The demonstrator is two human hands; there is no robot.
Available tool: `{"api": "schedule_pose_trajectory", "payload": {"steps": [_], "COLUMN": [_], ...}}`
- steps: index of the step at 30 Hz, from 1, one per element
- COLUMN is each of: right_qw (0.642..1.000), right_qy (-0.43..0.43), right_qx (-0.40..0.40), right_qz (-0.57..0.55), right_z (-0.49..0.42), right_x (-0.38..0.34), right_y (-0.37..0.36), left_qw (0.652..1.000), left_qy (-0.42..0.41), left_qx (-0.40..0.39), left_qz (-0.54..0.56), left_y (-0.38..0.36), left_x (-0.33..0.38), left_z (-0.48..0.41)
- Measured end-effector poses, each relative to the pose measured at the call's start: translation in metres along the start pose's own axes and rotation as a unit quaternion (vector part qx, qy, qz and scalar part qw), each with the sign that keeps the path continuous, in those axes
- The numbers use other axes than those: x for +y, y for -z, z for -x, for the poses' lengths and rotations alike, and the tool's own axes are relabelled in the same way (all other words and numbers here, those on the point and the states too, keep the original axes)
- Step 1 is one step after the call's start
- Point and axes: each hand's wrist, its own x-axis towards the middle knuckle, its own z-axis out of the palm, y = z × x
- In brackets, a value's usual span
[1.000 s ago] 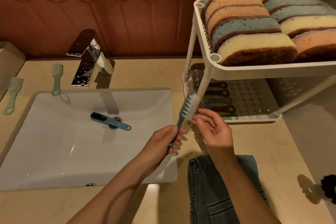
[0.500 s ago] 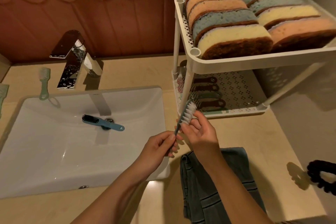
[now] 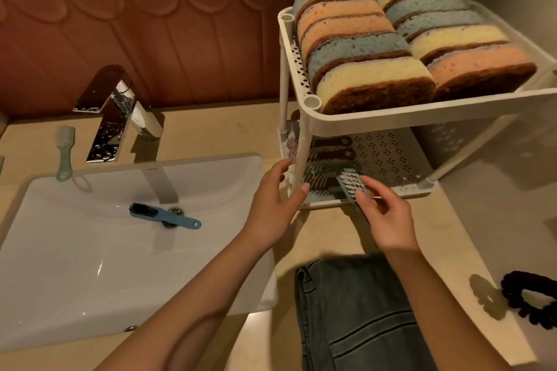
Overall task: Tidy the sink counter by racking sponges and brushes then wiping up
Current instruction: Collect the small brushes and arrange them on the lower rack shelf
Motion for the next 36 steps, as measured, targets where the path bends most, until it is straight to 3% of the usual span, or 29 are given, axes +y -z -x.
{"api": "schedule_pose_trajectory", "payload": {"steps": [7, 11, 17, 31, 36], "right_qw": [0.988, 0.971, 0.933, 0.912, 0.936], "right_qy": [-0.017, -0.013, 0.024, 0.021, 0.038], "right_qx": [-0.008, -0.011, -0.055, -0.127, -0.096], "right_qz": [0.153, 0.239, 0.356, 0.389, 0.337], "right_z": [-0.044, -0.064, -0.081, -0.085, -0.064], "right_x": [0.004, 0.010, 0.023, 0.037, 0.024], "right_y": [0.023, 0.027, 0.031, 0.021, 0.014], "left_qw": [0.993, 0.969, 0.953, 0.955, 0.991], "left_qy": [-0.055, -0.123, -0.158, -0.155, -0.060], "left_qx": [0.077, 0.077, 0.082, 0.059, -0.013], "left_qz": [-0.073, -0.201, -0.247, -0.247, -0.121], "left_y": [-0.012, -0.005, -0.003, 0.000, -0.004], "left_x": [0.003, -0.005, -0.015, -0.017, -0.016], "left_z": [-0.014, -0.017, -0.022, -0.027, -0.023]}}
